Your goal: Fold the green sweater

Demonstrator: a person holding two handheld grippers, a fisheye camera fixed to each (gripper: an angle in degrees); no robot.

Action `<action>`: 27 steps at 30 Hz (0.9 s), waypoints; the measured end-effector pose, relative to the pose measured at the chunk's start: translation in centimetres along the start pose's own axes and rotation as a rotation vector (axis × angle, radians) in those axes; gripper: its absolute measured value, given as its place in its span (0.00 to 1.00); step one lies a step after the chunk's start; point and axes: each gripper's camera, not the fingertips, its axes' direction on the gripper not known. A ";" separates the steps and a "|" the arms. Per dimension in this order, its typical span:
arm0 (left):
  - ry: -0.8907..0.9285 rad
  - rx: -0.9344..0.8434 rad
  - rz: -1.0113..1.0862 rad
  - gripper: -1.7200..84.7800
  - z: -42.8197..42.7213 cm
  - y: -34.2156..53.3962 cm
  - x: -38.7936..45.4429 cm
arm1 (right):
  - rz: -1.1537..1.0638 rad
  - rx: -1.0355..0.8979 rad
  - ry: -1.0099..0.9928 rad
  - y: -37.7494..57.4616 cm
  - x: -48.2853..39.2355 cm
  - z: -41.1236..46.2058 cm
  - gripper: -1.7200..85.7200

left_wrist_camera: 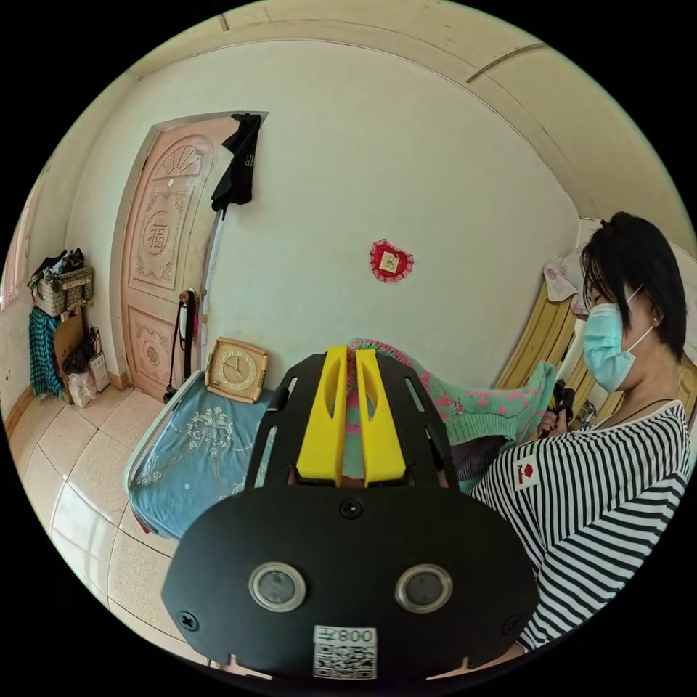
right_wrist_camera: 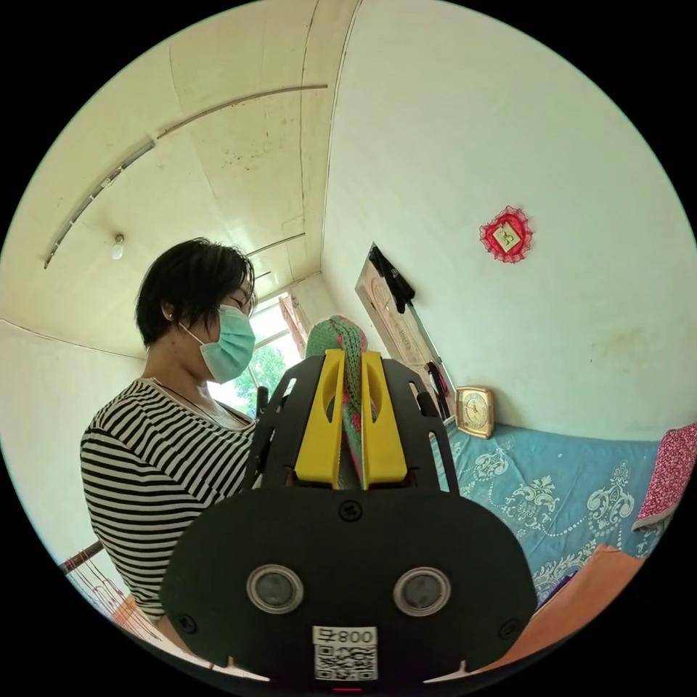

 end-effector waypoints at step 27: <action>-0.012 -0.670 -0.325 0.11 53.7 -14.4 -33.2 | 0.803 -0.425 0.585 -14.6 48.3 32.0 0.06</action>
